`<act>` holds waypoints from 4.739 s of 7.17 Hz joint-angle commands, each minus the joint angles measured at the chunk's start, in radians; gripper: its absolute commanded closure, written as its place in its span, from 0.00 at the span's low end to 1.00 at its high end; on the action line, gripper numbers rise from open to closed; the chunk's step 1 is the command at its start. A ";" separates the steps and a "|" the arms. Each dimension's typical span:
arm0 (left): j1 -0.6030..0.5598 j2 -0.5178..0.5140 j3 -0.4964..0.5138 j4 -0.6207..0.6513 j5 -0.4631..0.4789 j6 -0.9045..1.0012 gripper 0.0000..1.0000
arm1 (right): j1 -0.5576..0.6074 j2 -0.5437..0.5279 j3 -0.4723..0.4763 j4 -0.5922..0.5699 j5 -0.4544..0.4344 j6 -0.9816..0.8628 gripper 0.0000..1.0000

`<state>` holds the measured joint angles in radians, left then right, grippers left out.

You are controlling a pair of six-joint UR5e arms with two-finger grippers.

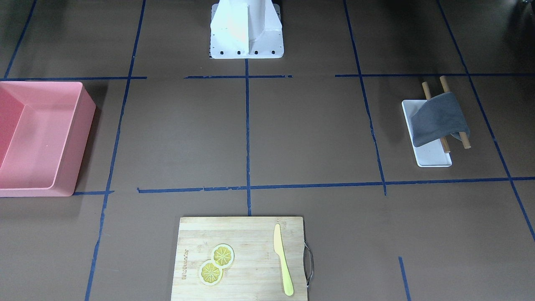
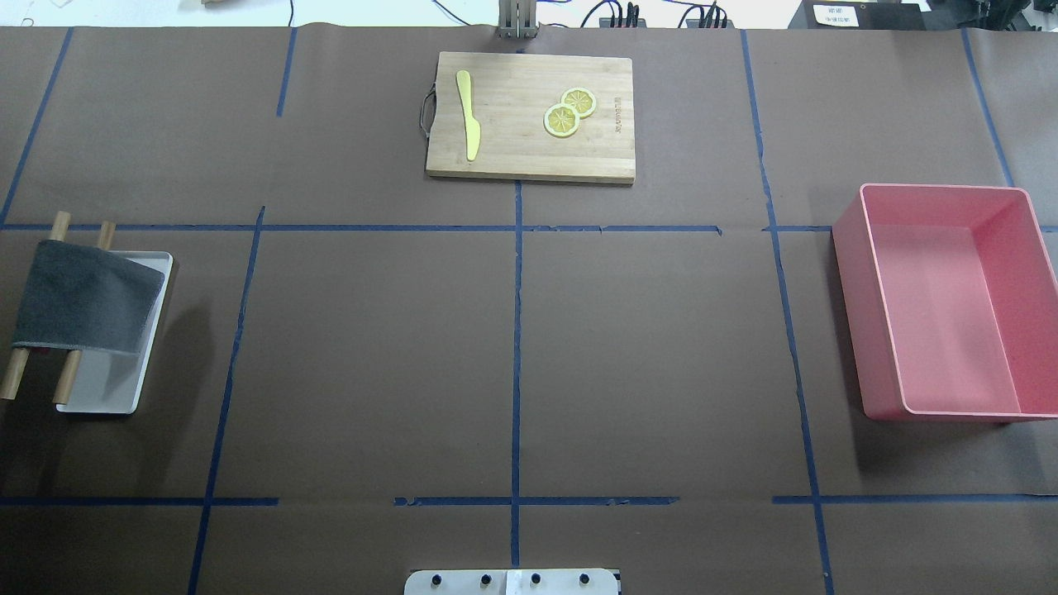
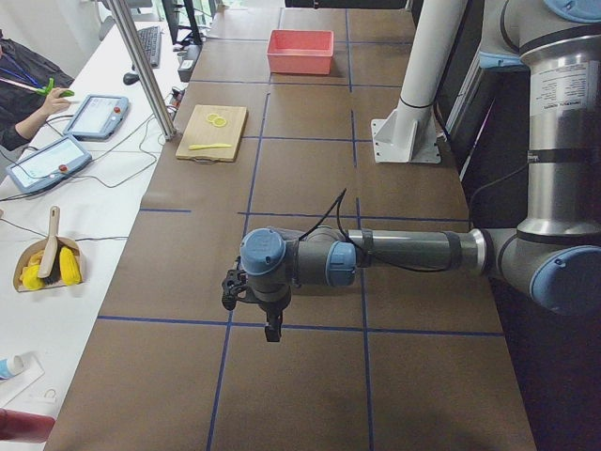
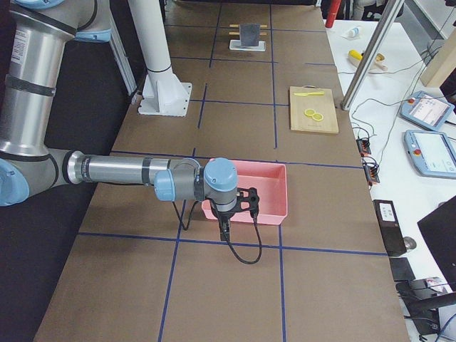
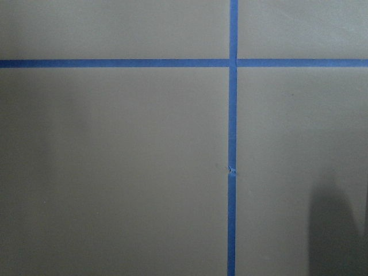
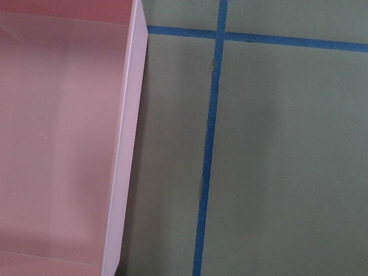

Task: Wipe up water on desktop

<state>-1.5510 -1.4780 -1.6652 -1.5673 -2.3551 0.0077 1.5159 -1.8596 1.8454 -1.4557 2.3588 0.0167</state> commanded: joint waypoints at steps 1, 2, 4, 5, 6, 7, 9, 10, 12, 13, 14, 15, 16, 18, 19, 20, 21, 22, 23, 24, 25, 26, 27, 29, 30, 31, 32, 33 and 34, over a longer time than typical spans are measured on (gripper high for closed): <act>0.003 -0.034 -0.001 0.001 0.005 -0.011 0.00 | 0.000 0.008 0.002 0.000 0.000 0.003 0.00; 0.005 -0.051 -0.005 -0.028 0.004 -0.009 0.00 | 0.000 0.011 0.003 0.002 0.000 0.011 0.00; 0.012 -0.076 0.024 -0.082 0.004 -0.011 0.00 | -0.002 0.011 0.005 0.002 0.000 0.012 0.00; 0.014 -0.082 0.022 -0.082 0.001 -0.020 0.00 | -0.002 0.011 0.008 0.002 0.002 0.014 0.00; 0.017 -0.097 0.004 -0.101 -0.001 -0.018 0.00 | -0.002 0.011 0.008 0.002 0.002 0.015 0.00; 0.046 -0.096 0.008 -0.220 -0.007 -0.038 0.00 | -0.002 0.011 0.008 0.002 0.002 0.016 0.00; 0.185 -0.090 0.002 -0.380 -0.004 -0.287 0.00 | -0.002 0.011 0.009 0.002 0.003 0.016 0.00; 0.234 -0.091 -0.019 -0.429 -0.004 -0.422 0.00 | -0.002 0.010 0.008 0.002 0.003 0.016 0.00; 0.319 -0.087 -0.089 -0.430 0.005 -0.524 0.00 | -0.002 0.010 0.008 0.002 0.005 0.016 0.00; 0.339 -0.084 -0.094 -0.431 0.005 -0.540 0.00 | -0.002 0.010 0.006 0.000 0.005 0.016 0.00; 0.363 -0.070 -0.094 -0.430 0.005 -0.545 0.00 | -0.002 0.010 0.006 0.000 0.005 0.016 0.00; 0.371 -0.067 -0.094 -0.430 0.005 -0.563 0.01 | -0.002 0.010 0.005 0.000 0.005 0.016 0.00; 0.379 -0.052 -0.094 -0.431 0.005 -0.564 0.03 | -0.002 0.010 0.005 0.000 0.005 0.016 0.00; 0.381 -0.051 -0.094 -0.430 0.007 -0.569 0.20 | -0.002 0.010 0.005 0.000 0.005 0.014 0.00; 0.381 -0.051 -0.093 -0.430 0.007 -0.571 0.38 | -0.002 0.010 0.005 0.000 0.005 0.014 0.00; 0.382 -0.051 -0.094 -0.430 0.007 -0.572 0.60 | -0.002 0.010 0.003 0.000 0.005 0.014 0.00; 0.382 -0.051 -0.094 -0.430 0.007 -0.574 0.64 | -0.002 0.010 0.003 0.000 0.005 0.014 0.00; 0.384 -0.053 -0.094 -0.428 0.005 -0.574 0.66 | -0.002 0.010 0.003 0.000 0.005 0.014 0.00; 0.387 -0.053 -0.096 -0.430 0.005 -0.574 0.77 | -0.002 0.010 0.002 0.000 0.003 0.014 0.00; 0.387 -0.053 -0.097 -0.428 0.001 -0.574 0.92 | -0.002 0.010 0.002 0.000 0.003 0.014 0.00; 0.387 -0.053 -0.100 -0.428 -0.001 -0.574 1.00 | -0.002 0.010 0.002 0.000 0.003 0.014 0.00; 0.387 -0.051 -0.123 -0.422 -0.003 -0.574 1.00 | -0.002 0.010 0.002 0.000 0.003 0.014 0.00; 0.387 -0.051 -0.143 -0.409 -0.003 -0.586 1.00 | -0.002 0.010 0.002 0.000 0.003 0.014 0.00; 0.387 -0.057 -0.207 -0.345 -0.004 -0.633 1.00 | -0.002 0.010 0.005 0.002 0.003 0.014 0.00; 0.388 -0.073 -0.264 -0.270 -0.004 -0.697 1.00 | -0.011 0.017 0.021 0.002 0.005 0.015 0.00; 0.390 -0.099 -0.295 -0.235 -0.007 -0.781 1.00 | -0.052 0.037 0.020 0.059 0.007 0.009 0.00; 0.391 -0.137 -0.300 -0.234 -0.024 -0.892 1.00 | -0.069 0.039 0.020 0.139 0.034 0.011 0.00; 0.391 -0.169 -0.298 -0.232 -0.042 -0.996 1.00 | -0.116 0.045 0.020 0.263 0.037 0.012 0.00; 0.393 -0.207 -0.300 -0.234 -0.087 -1.135 1.00 | -0.164 0.093 0.018 0.335 0.027 0.009 0.00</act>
<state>-1.1595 -1.6413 -1.9620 -1.8027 -2.4009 -0.9747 1.4071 -1.8063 1.8648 -1.2272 2.3892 0.0280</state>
